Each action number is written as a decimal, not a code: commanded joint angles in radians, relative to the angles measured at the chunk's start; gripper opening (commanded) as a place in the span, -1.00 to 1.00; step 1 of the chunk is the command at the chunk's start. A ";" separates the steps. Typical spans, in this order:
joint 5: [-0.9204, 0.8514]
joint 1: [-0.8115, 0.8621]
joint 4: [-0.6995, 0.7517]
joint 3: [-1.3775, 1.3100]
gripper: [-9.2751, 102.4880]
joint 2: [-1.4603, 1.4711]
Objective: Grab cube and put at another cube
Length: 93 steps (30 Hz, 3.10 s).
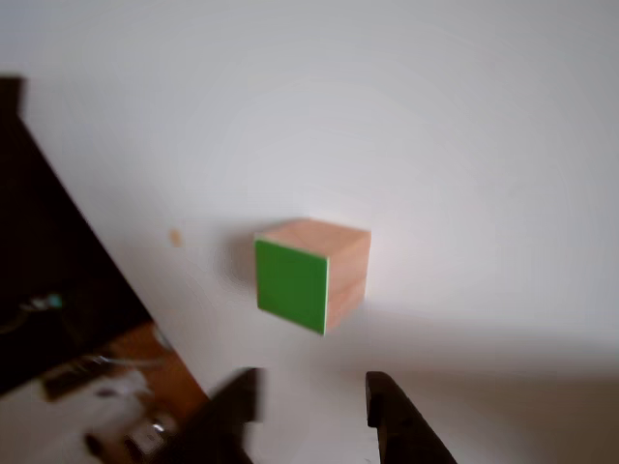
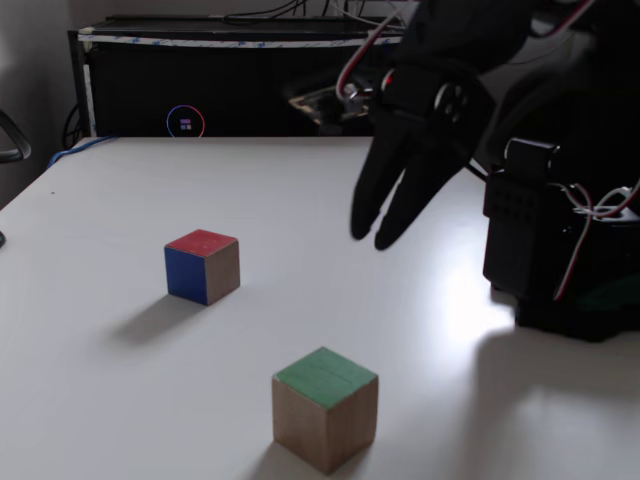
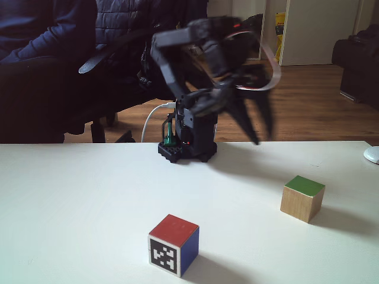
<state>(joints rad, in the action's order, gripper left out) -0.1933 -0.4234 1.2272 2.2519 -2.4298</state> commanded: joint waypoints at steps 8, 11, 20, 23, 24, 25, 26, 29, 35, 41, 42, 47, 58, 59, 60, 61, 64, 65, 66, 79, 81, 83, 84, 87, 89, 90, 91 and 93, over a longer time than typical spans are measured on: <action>0.032 -0.015 -0.028 -0.302 -0.33 0.436; 0.018 -0.011 -0.020 -0.356 -0.30 0.552; 0.009 -0.057 0.005 -0.400 -0.29 0.686; 0.017 -0.080 0.006 -0.393 -0.28 0.695; 0.017 -0.086 0.002 -0.390 -0.28 0.699; 0.018 -0.089 -0.005 -0.385 -0.28 0.706; 0.021 -0.089 -0.011 -0.385 -0.28 0.715; 0.018 -0.081 -0.031 -0.390 -0.27 0.741; 0.011 -0.052 -0.055 -0.413 -0.27 0.781; 0.018 -0.051 -0.071 -0.423 -0.25 0.788; 0.021 -0.052 -0.071 -0.426 -0.25 0.788; 0.040 -0.086 -0.071 -0.442 -0.24 0.802; 0.057 -0.095 -0.072 -0.569 -0.23 0.965; 0.055 -0.091 -0.072 -0.581 -0.23 0.982; 0.054 -0.086 -0.072 -0.592 -0.23 0.999; 0.052 -0.081 -0.072 -0.600 -0.23 1.011; 0.049 -0.072 -0.074 -0.617 -0.25 1.035; 0.048 -0.071 -0.075 -0.618 -0.27 1.039; 0.044 -0.071 -0.080 -0.617 -0.29 1.040; 0.074 -0.077 -0.166 -0.460 -0.75 0.824; 0.081 -0.038 -0.161 -0.453 -0.74 0.769; 0.084 0.015 -0.158 -0.437 -0.72 0.692; 0.084 0.043 -0.155 -0.433 -0.71 0.655; 0.077 0.137 -0.106 -0.468 -0.71 0.597; 0.072 0.195 -0.075 -0.485 -0.70 0.589; 0.063 0.221 -0.075 -0.476 -0.70 0.581; 0.061 0.247 -0.075 -0.474 -0.70 0.580; 0.063 0.304 -0.060 -0.479 -0.68 0.577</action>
<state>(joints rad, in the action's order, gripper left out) -0.1258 -0.1856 1.1505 1.8147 -1.8024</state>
